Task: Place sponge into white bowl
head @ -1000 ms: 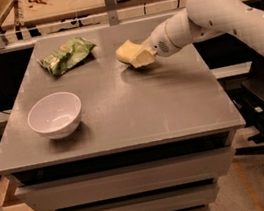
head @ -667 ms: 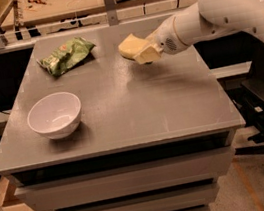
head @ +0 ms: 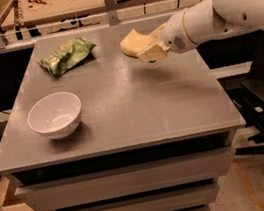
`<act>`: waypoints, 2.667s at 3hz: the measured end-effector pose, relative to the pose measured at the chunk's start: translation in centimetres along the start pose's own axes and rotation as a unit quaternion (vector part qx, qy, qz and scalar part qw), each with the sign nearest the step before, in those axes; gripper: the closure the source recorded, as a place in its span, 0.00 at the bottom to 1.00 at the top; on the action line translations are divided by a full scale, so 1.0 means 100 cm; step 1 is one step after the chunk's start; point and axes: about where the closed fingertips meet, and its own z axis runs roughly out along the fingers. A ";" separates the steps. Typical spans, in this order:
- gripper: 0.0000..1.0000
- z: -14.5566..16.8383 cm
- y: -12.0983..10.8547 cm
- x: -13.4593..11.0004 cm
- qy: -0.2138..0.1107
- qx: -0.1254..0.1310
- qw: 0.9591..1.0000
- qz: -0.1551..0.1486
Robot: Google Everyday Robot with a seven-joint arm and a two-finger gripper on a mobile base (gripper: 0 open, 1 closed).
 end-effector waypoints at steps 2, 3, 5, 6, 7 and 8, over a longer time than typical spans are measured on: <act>1.00 -0.012 0.082 -0.040 -0.002 -0.082 0.991 -0.106; 1.00 -0.010 0.126 -0.059 0.014 -0.133 0.978 -0.161; 1.00 0.017 0.194 -0.100 0.042 -0.199 0.952 -0.230; 1.00 0.033 0.229 -0.123 0.034 -0.230 0.940 -0.250; 1.00 0.048 0.248 -0.133 0.030 -0.264 0.931 -0.248; 1.00 0.065 0.253 -0.133 0.028 -0.291 0.928 -0.232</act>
Offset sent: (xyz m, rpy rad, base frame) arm -0.1179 0.0936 0.0412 -0.1613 -0.0896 0.4288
